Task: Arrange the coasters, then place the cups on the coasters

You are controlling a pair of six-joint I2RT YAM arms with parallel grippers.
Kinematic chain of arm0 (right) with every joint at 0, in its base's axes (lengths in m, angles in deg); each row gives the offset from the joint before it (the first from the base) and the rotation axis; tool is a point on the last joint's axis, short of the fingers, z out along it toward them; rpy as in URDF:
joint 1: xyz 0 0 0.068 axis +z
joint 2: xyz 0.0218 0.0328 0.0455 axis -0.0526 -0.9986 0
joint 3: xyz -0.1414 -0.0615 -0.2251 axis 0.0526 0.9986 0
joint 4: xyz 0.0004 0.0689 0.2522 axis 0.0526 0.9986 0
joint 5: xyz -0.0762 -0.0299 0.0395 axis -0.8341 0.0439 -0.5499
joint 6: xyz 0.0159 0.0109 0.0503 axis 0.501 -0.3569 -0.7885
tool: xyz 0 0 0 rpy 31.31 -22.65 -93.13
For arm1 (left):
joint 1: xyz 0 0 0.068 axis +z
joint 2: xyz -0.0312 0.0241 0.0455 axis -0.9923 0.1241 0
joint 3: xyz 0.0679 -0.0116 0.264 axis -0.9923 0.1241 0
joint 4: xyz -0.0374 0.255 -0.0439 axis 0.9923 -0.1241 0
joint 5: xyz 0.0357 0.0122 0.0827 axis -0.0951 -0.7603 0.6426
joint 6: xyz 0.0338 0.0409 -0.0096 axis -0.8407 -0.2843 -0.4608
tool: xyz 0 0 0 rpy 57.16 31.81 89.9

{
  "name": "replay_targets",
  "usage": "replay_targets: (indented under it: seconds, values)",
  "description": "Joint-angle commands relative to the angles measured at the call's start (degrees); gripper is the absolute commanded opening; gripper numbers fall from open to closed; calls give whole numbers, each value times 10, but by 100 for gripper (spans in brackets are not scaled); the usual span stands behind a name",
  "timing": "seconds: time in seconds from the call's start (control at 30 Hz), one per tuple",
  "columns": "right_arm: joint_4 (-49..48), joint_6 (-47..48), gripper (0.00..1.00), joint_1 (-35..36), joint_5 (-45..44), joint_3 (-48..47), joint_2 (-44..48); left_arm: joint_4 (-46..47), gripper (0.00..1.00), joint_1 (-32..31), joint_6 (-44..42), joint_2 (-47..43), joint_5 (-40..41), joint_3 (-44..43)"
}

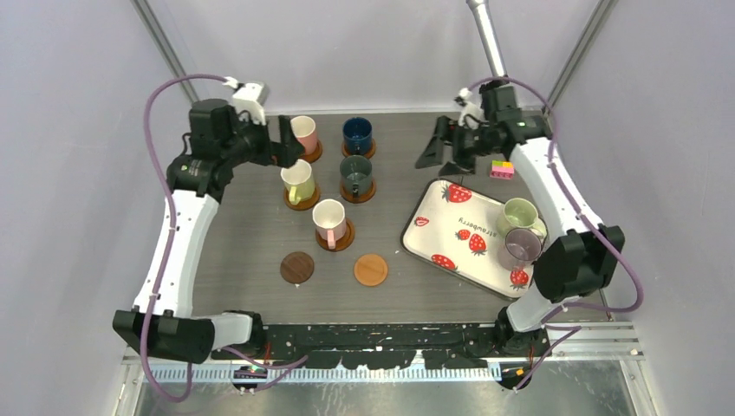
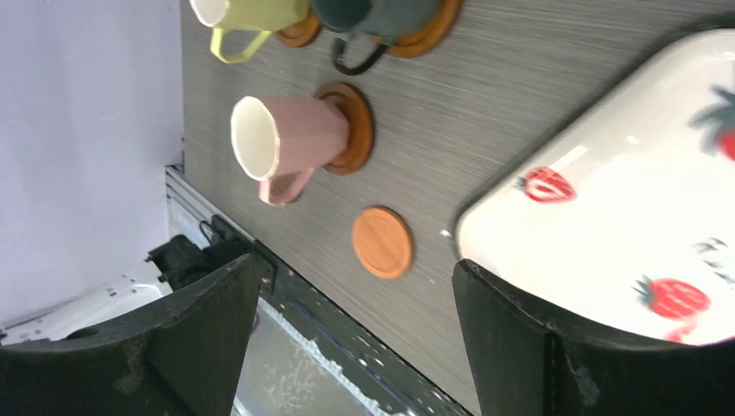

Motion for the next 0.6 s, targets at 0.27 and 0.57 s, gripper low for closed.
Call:
replay_targets:
  seconds: [0.27, 0.57]
  values:
    - [323, 564, 83, -322, 38, -30, 95, -28, 100, -162, -116, 20, 7, 5]
    - [439, 825, 74, -489, -43, -16, 20, -58, 100, -185, -136, 28, 3, 10]
